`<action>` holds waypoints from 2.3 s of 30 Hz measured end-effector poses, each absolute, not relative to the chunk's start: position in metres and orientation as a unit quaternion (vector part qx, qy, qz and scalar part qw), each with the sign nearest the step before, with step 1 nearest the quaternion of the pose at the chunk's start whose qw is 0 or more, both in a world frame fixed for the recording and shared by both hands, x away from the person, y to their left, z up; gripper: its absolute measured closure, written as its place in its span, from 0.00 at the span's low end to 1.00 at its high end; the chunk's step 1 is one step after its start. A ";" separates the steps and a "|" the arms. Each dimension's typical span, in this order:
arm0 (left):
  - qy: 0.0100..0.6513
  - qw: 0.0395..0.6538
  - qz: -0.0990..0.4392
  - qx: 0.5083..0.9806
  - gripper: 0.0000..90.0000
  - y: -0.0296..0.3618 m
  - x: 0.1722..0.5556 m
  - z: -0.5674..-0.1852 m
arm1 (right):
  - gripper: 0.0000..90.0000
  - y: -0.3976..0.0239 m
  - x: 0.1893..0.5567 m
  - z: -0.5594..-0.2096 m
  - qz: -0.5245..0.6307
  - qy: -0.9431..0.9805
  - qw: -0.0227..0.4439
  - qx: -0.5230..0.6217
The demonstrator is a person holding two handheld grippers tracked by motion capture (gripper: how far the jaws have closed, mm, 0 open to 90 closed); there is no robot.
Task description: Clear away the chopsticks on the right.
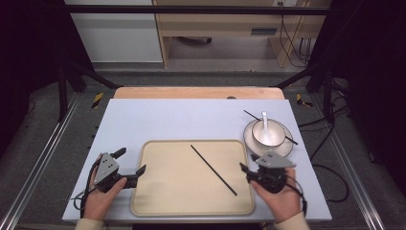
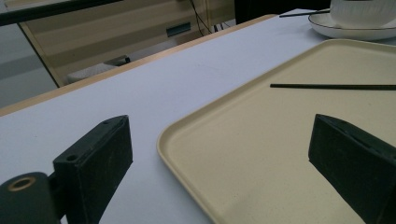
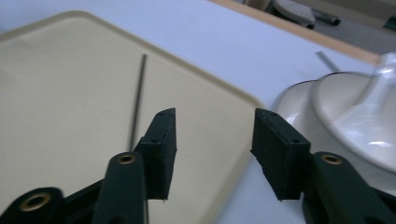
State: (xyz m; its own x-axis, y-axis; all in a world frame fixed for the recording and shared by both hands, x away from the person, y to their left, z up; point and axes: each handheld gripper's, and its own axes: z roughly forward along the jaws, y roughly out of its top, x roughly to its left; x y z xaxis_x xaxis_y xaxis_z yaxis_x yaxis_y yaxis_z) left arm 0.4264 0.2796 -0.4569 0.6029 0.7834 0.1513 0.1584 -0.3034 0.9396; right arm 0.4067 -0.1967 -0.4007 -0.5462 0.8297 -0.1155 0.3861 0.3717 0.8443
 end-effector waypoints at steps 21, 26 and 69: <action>0.318 0.493 0.309 0.748 0.07 0.276 0.428 -0.460 | 0.74 -0.360 0.518 -0.411 0.332 0.791 0.263 0.441; 0.317 0.491 0.310 0.750 0.07 0.276 0.428 -0.460 | 0.76 -0.361 0.529 -0.423 0.317 0.799 0.255 0.443; 0.311 0.486 0.312 0.755 0.07 0.275 0.427 -0.459 | 0.95 -0.349 0.526 -0.436 0.306 0.797 0.270 0.445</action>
